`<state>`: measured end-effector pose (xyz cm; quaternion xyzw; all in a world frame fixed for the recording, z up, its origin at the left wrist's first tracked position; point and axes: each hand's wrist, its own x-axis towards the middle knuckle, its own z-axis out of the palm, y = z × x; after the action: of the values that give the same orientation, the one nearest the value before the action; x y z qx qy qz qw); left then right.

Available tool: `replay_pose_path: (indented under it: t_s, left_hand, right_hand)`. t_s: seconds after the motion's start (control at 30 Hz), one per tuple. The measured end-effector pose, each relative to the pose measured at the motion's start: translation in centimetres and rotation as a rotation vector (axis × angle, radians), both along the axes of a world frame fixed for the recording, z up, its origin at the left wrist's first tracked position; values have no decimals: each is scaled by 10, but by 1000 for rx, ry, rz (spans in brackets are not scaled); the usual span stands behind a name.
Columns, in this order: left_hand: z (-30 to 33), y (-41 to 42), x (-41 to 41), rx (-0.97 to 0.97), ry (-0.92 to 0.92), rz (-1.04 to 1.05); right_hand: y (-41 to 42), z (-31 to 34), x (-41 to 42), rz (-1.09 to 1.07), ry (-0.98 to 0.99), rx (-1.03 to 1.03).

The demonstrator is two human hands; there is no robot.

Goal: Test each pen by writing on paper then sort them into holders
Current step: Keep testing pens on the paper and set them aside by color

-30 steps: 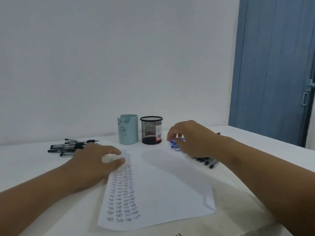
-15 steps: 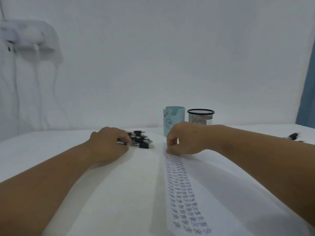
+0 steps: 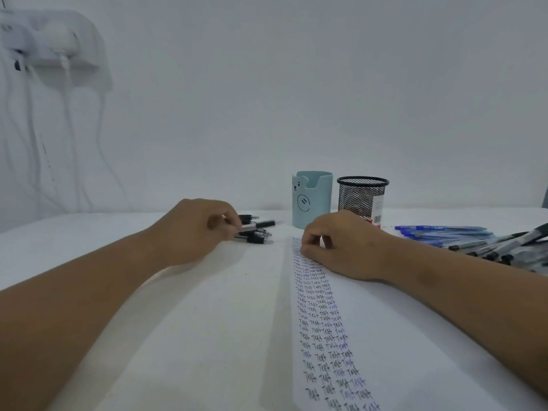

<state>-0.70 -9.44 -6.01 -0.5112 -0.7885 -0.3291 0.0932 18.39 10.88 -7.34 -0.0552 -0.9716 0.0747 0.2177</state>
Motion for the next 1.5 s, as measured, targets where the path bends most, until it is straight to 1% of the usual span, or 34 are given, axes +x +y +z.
replay_pose_path:
  t_s: [0.03, 0.1, 0.17, 0.23, 0.33, 0.5, 0.53, 0.7, 1.07, 1.2, 1.27, 1.33, 1.4, 1.43, 1.5]
  left_hand:
    - [3, -2, 6, 75, -116, -49]
    - [6, -2, 18, 230, -445, -140]
    - [9, -1, 25, 353, -695, -152]
    - [13, 1, 31, 471, -870, -178]
    - [17, 5, 36, 639, -1098, -271]
    - [25, 8, 46, 860, -1481, -405]
    - [28, 8, 48, 892, -1527, -432]
    - [32, 6, 48, 1048, -1652, -520]
    - [31, 7, 55, 1055, -1611, -520]
    - [30, 8, 58, 1072, -1626, -546]
    - [29, 8, 63, 1052, -1616, -567]
    - [27, 9, 66, 981, -1580, -551]
    - [25, 10, 66, 892, -1552, -537]
    - [24, 11, 66, 855, -1545, -536]
    - [21, 12, 68, 785, -1538, -541]
  right_hand:
    - [0, 0, 1, -2, -2, -16]
    - [0, 0, 4, -5, -1, -42]
    - [-1, -1, 7, -8, 2, -61]
    - [-2, -1, 9, -13, 7, -86]
    - [-3, 0, 10, -25, 1, -91]
    - [-3, 0, 11, -36, -10, -107]
    - [-3, -1, 11, -33, -10, -105]
    - [-3, -1, 11, -33, -11, -113]
    - [-7, 1, 12, -64, -30, -111]
    - [-8, 2, 13, -64, -19, -111]
    - [-10, 2, 14, -85, 80, -153]
    - [-14, 3, 12, -95, 292, -171]
    - [-19, 9, 10, -62, 489, -88]
    - [-22, 12, 10, -52, 515, -21]
    - [-25, 13, 9, -65, 457, 104]
